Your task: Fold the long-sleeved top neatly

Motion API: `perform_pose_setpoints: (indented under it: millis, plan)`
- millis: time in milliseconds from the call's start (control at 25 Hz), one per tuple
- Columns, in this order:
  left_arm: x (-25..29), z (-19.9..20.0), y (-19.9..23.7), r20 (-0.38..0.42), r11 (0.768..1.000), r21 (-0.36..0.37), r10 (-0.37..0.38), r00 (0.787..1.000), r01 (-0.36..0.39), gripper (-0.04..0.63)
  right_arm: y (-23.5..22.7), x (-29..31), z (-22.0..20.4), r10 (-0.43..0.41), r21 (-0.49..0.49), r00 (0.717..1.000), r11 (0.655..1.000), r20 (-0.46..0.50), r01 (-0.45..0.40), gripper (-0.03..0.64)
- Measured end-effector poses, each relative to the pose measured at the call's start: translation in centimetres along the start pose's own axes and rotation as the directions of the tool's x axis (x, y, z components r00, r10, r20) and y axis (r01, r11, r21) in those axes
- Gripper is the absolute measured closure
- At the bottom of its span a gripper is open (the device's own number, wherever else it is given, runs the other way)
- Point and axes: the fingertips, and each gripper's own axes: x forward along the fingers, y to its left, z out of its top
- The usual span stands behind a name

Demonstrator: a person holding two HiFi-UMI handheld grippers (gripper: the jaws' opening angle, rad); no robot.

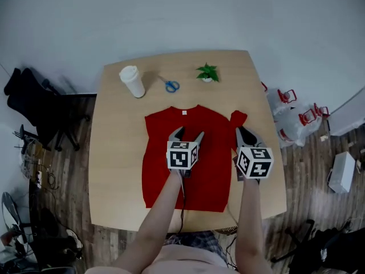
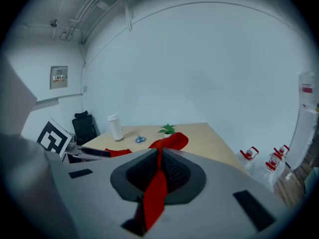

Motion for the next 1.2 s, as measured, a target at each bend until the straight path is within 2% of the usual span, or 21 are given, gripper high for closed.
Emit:
perform_pose_setpoints:
  millis: [360, 680, 920, 1200]
  plan:
    - [-5.4, -0.8, 9.8, 0.015, 0.988, -0.080, 0.135, 0.991, -0.134, 0.285, 12.1, 5.8, 0.7, 0.194, -0.091, 0.980, 0.976, -0.035, -0.197, 0.580]
    - [-8.8, -2.4, 15.9, 0.002, 0.972, -0.126, 0.203, 0.979, -0.201, 0.285, 20.9, 9.6, -1.0, 0.311, -0.144, 0.946, 0.936, -0.096, -0.322, 0.580]
    - [-10.3, -3.7, 19.1, -0.016, 0.963, -0.144, 0.226, 0.974, -0.226, 0.285, 25.3, 12.5, -4.0, 0.352, -0.158, 0.921, 0.912, -0.169, -0.378, 0.580]
    - [-12.0, -5.4, 22.0, -0.034, 0.958, -0.161, 0.236, 0.971, -0.239, 0.285, 28.1, 16.1, -9.0, 0.321, -0.211, 0.904, 0.898, -0.284, -0.385, 0.575]
